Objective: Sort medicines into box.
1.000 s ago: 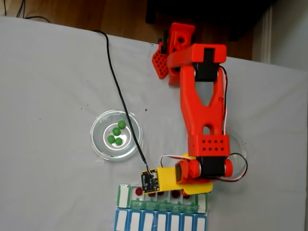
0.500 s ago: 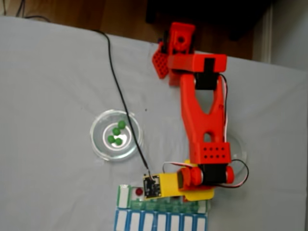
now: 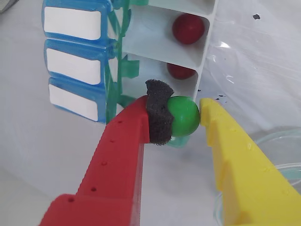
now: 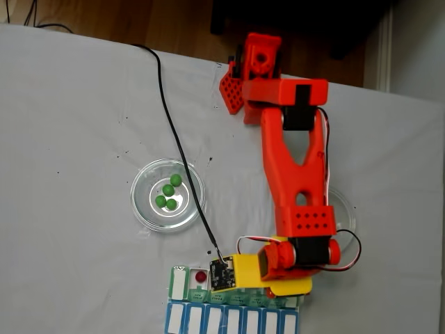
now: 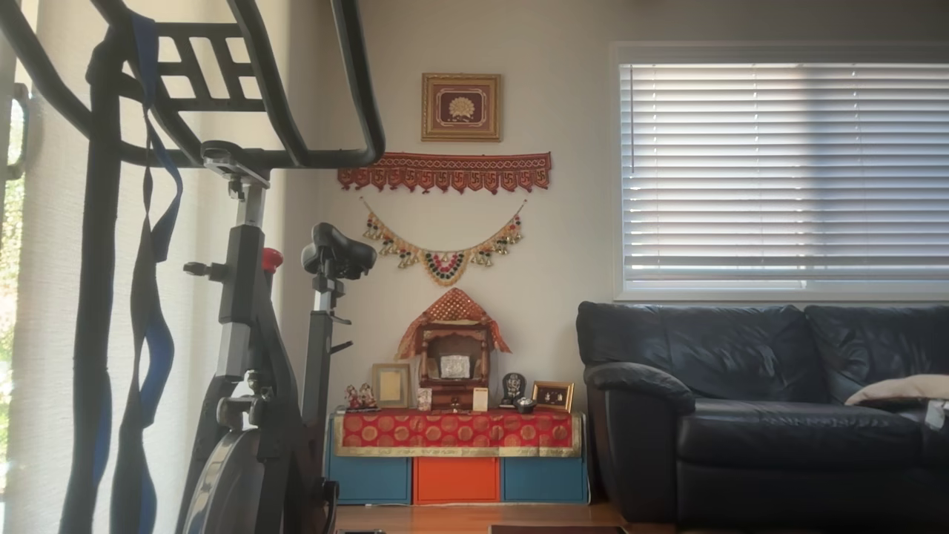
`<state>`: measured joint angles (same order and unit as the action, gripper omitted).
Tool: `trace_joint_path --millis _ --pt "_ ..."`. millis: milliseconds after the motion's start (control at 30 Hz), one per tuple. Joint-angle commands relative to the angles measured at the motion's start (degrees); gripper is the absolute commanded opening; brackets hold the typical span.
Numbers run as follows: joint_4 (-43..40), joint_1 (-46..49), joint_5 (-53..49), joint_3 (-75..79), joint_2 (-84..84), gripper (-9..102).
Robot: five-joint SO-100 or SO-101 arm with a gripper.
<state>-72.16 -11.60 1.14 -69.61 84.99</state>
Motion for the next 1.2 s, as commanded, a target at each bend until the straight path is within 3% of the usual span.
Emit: trace_joint_path --millis 0,300,500,733,1167 --pt "1.8 -0.4 0.2 1.4 5.3 1" --pt "3.1 -0.4 0.0 -0.8 6.0 1" --pt "5.6 -0.4 -0.5 -5.0 8.9 16" --pt "7.7 -0.4 -0.6 -8.8 12.1 23" --pt "7.4 -0.4 -0.8 -8.3 11.7 22"
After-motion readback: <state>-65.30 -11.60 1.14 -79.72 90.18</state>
